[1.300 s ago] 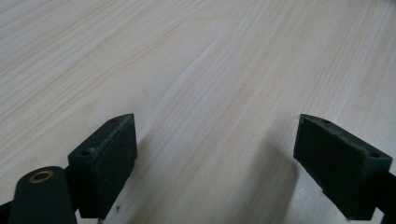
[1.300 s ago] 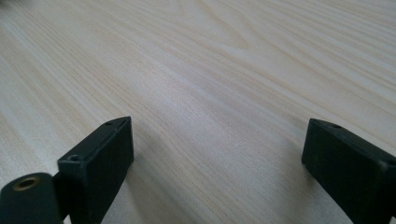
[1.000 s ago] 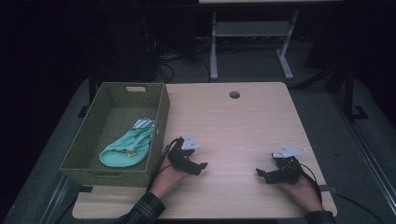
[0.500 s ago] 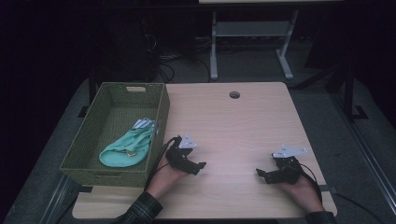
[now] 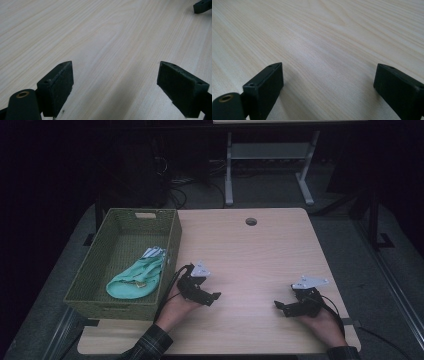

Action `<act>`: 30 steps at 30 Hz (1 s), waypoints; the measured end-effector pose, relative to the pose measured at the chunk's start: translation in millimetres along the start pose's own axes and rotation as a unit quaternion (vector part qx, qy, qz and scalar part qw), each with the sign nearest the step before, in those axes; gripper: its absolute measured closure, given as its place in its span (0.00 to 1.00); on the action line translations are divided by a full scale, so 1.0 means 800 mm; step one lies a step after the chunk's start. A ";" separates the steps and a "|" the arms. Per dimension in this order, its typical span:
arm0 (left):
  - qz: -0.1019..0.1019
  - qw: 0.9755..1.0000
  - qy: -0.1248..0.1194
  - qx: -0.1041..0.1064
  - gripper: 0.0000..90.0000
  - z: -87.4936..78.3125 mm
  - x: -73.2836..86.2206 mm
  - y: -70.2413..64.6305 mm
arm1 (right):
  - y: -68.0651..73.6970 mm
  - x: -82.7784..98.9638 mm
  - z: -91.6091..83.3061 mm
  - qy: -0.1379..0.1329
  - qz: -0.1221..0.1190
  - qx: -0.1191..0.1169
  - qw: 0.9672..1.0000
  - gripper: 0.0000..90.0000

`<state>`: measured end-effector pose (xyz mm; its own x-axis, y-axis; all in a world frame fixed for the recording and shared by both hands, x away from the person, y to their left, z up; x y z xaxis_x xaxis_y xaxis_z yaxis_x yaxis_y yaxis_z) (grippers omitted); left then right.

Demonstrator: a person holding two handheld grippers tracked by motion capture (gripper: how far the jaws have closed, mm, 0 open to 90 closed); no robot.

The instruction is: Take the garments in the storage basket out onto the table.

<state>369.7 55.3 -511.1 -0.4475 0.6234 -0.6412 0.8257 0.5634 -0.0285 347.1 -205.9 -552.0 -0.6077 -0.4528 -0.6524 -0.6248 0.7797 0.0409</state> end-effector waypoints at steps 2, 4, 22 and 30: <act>-0.003 1.000 -0.002 0.003 0.15 -0.001 0.000 -0.001 | 0.000 0.000 0.000 0.000 0.000 -0.001 1.000 0.09; -0.002 1.000 -0.001 0.005 0.15 -0.002 0.000 -0.001 | 0.000 0.000 0.000 0.001 0.000 -0.001 1.000 0.09; -0.002 1.000 0.001 0.003 0.15 -0.017 -0.013 0.002 | 0.001 0.000 0.000 0.001 0.000 -0.002 1.000 0.09; -0.002 1.000 -0.002 0.009 0.15 -0.025 -0.019 0.000 | 0.001 0.000 0.000 0.000 0.000 -0.001 1.000 0.09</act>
<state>370.0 56.4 -486.0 -0.4502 0.6183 -0.6442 0.8297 0.5563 -0.0459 346.7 -205.2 -552.2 -0.6078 -0.4530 -0.6522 -0.6263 0.7784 0.0430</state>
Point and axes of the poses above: each handheld gripper's, and its own axes: z roughly forward along the jaws, x roughly out of its underside, y roughly to its left, the point moved 10 cm from there along z, roughly forward along the jaws, and after that the axes turned 5 degrees about y, right-handed, at the moved point
